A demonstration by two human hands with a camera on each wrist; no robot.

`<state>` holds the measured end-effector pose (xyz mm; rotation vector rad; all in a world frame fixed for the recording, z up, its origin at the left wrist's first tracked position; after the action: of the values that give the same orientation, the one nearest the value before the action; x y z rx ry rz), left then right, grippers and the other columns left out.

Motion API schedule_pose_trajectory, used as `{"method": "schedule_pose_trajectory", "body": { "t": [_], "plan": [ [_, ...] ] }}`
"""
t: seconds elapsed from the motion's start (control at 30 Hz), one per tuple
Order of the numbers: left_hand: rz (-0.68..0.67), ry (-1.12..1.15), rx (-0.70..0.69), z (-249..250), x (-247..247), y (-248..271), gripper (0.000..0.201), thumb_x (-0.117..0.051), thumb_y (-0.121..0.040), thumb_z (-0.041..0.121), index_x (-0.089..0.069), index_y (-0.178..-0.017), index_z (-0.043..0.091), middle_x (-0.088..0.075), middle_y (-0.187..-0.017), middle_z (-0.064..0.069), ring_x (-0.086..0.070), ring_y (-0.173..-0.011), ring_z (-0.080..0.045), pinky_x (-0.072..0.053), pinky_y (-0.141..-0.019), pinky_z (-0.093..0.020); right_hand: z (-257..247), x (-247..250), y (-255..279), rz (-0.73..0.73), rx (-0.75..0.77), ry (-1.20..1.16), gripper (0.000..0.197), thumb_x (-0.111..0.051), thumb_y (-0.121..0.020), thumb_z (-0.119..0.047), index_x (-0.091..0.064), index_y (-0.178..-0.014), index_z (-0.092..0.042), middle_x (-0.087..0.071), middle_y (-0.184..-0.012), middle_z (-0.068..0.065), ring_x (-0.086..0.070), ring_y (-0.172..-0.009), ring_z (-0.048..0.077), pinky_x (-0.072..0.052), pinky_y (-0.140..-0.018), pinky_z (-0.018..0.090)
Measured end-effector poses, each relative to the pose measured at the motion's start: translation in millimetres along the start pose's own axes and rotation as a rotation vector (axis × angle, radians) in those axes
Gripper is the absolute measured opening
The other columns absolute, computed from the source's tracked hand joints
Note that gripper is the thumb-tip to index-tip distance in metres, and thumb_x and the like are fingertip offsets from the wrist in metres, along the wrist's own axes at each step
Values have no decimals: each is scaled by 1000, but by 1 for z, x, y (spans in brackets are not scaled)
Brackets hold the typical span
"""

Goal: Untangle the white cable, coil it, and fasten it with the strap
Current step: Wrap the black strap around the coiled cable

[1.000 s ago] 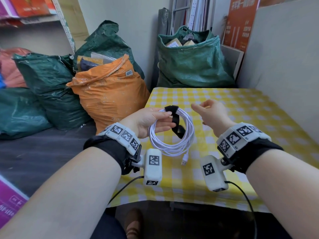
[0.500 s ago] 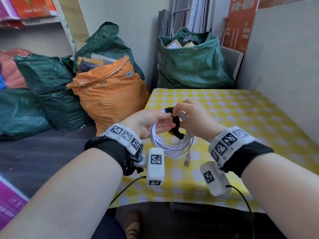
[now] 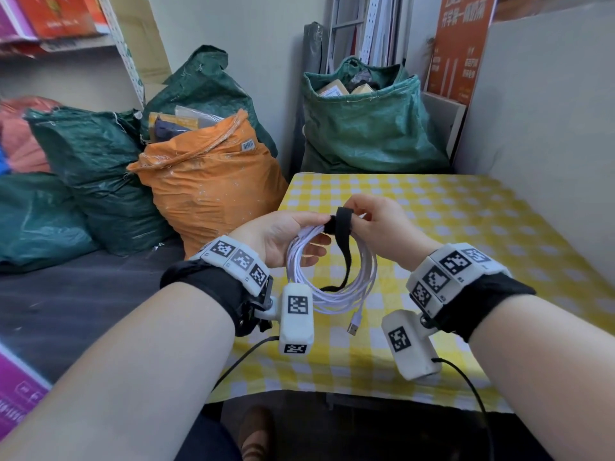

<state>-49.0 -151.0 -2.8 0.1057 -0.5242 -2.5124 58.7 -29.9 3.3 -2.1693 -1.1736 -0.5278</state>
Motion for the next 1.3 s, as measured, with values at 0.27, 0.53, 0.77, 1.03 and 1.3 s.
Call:
{"method": "schedule_pose_trajectory", "body": {
  "t": [0.27, 0.53, 0.77, 1.03, 1.3],
  "plan": [
    [-129, -221, 11, 11, -5, 4, 29, -39, -91, 6, -60, -111, 3, -63, -74, -7, -55, -63, -19, -50, -66, -32, -6, 3, 3, -93, 13, -11, 15, -59, -92, -23, -59, -78, -17, -49, -41, -32, -39, -34, 0, -27, -36, 9],
    [-148, -282, -59, 7, -10, -5, 15, -48, -91, 10, -61, -98, 13, -43, -62, 0, -31, -44, -10, -29, -45, -22, -2, 9, -1, 46, -88, -282, 26, -50, -97, -17, -64, -76, -12, -61, -70, 2, -49, -58, 13, -45, -54, 23],
    [-136, -375, -175, 6, -9, -6, 22, -61, -83, -6, -55, -86, 15, -33, -57, 2, -27, -44, -10, -26, -44, -22, 14, 23, -2, 55, -346, -295, 51, -31, -101, -39, -47, -62, -11, -46, -56, 3, -38, -50, 17, -33, -48, 25],
    [-307, -65, -295, 6, -8, -5, 32, -52, -90, -3, -64, -111, 18, -38, -53, 11, -25, -36, -3, -21, -40, -18, 27, 10, 13, -392, -531, -72, 43, -40, -100, -38, -53, -74, -6, -50, -59, 5, -41, -50, 19, -40, -54, 31],
    [-366, -60, -259, 4, -16, 0, 20, -55, -84, 7, -69, -82, 21, -41, -48, 9, -30, -37, -2, -21, -41, -16, 32, -3, 11, -684, -576, 65, 32, -49, -99, -19, -50, -68, -10, -48, -50, 0, -43, -45, 16, -41, -54, 30]
  ]
}}
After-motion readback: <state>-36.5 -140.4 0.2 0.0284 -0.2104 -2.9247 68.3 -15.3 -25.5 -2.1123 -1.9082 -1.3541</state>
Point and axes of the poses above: each hand's wrist, its own y-axis away from the middle knuckle, its own x-axis out of the back of the hand, z = x × y, the point moved 2 cm from there along -y, towards the middle knuckle
